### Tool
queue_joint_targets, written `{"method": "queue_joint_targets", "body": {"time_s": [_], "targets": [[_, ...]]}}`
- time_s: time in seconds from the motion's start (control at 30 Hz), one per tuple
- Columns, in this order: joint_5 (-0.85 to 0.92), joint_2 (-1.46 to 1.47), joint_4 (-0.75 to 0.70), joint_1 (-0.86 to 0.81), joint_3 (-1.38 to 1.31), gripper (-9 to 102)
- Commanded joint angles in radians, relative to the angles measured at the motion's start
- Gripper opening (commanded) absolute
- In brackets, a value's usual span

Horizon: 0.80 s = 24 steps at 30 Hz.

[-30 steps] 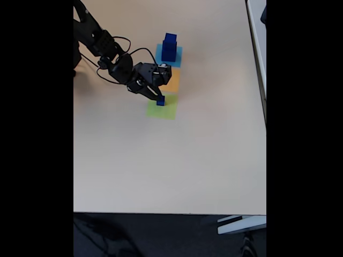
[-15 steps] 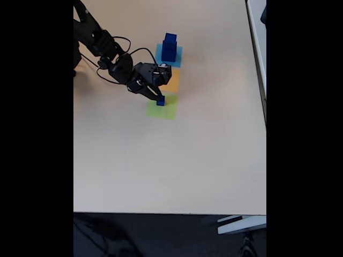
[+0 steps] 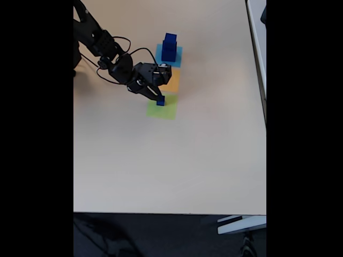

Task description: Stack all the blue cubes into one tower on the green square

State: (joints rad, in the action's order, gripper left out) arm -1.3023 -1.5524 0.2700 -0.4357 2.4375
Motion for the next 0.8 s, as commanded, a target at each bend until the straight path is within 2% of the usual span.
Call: {"method": "queue_joint_targets", "body": {"time_s": [0.0, 0.77], "targets": [[0.014, -0.025, 0.026, 0.003, -0.015, 6], [0.035, -0.051, 0.011, 0.006, -0.023, 6]]}}
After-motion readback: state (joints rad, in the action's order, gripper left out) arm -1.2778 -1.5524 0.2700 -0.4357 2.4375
